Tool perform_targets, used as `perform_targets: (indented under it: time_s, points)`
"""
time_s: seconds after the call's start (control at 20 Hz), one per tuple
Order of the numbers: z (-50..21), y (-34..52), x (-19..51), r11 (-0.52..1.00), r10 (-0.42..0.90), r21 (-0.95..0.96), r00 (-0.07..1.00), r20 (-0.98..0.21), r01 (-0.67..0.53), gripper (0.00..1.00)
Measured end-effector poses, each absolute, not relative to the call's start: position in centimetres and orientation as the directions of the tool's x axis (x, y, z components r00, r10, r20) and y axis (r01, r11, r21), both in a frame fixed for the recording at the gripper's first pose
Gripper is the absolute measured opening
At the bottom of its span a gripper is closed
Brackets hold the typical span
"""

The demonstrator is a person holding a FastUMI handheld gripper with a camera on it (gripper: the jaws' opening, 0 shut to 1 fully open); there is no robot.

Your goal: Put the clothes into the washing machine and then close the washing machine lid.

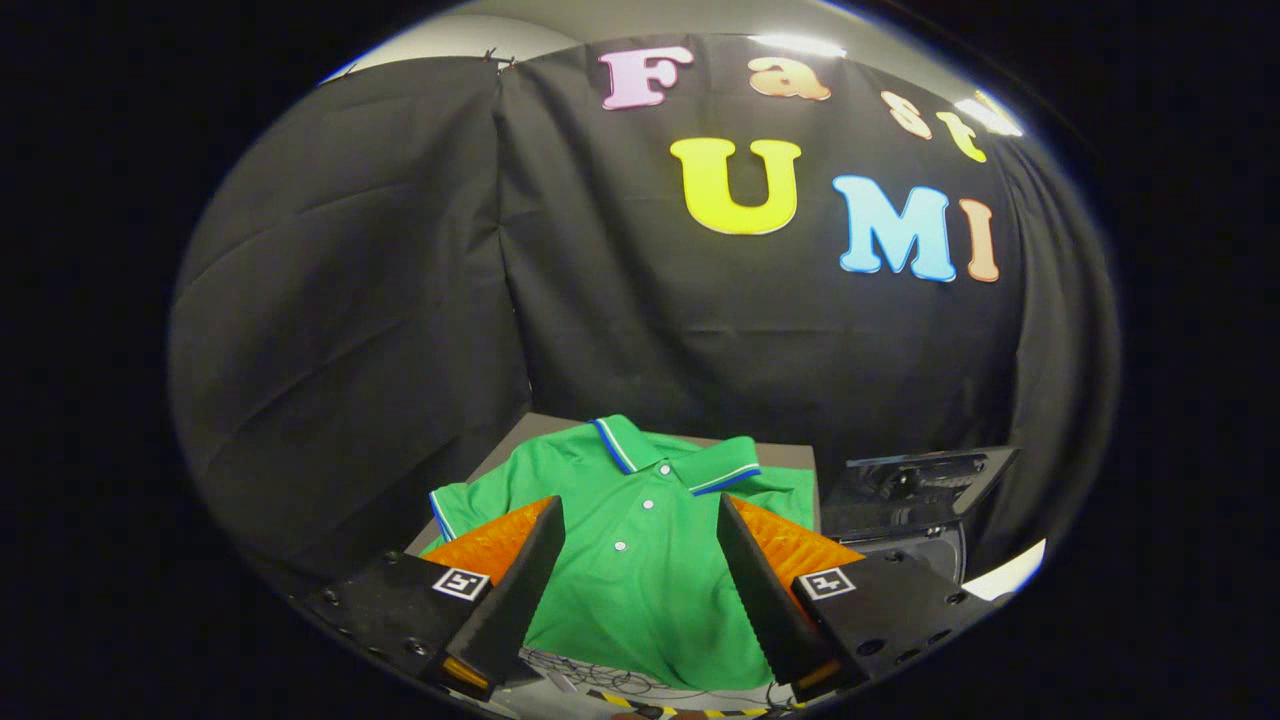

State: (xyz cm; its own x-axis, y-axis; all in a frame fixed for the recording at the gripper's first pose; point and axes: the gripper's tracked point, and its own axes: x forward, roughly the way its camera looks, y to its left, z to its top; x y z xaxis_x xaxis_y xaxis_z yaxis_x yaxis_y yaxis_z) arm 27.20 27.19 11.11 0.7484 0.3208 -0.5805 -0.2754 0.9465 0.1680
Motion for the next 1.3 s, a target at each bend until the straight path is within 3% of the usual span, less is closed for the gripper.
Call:
perform_targets:
  time_s: [0.6,1.3]
  points:
    - [2.8,29.4,31.3,0.969,0.205,0.079,0.58,-0.788,-0.236,0.96]
    - [0.0,29.9,30.8,0.958,0.208,0.061,0.534,-0.819,-0.28,0.98]
